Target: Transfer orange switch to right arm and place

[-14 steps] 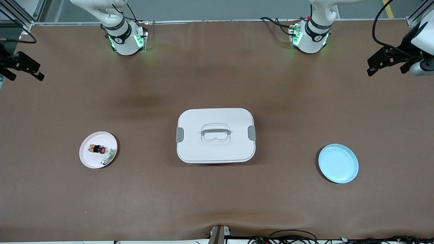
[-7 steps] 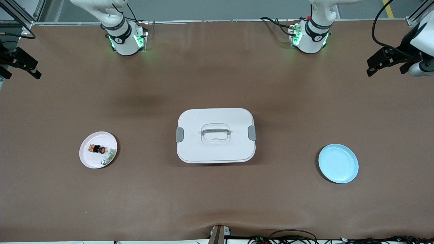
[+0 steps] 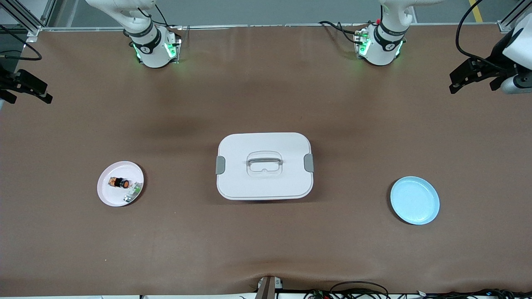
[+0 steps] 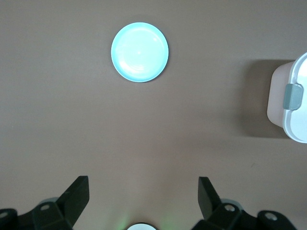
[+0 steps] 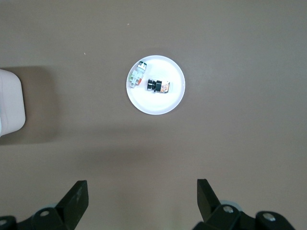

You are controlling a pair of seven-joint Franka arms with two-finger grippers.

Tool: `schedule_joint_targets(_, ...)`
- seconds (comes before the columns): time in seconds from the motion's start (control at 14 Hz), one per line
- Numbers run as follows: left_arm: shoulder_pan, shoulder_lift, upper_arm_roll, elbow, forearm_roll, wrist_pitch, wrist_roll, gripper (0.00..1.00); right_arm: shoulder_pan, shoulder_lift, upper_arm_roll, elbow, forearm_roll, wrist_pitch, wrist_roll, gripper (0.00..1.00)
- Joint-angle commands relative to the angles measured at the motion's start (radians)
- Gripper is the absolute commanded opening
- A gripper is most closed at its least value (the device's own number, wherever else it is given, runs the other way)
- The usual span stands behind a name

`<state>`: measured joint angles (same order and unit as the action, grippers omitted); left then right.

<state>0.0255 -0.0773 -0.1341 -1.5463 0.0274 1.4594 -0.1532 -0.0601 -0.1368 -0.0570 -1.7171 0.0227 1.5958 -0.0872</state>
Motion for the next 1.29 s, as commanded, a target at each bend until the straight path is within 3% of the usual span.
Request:
schedule_joint_targets(0.0, 0.004, -0.001, -0.004, 0.008, -0.017, -0.007, 0.017, 1.0, 0.003, 0.014, 0.008, 0.037, -0.014, -0.037, 0.012, 1.0)
schedule_joint_targets(1.22, 0.002, 0.004, -0.002, 0.023, -0.012, -0.008, 0.018, 1.0, -0.001, 0.017, 0.003, 0.079, -0.009, -0.036, 0.009, 1.0)
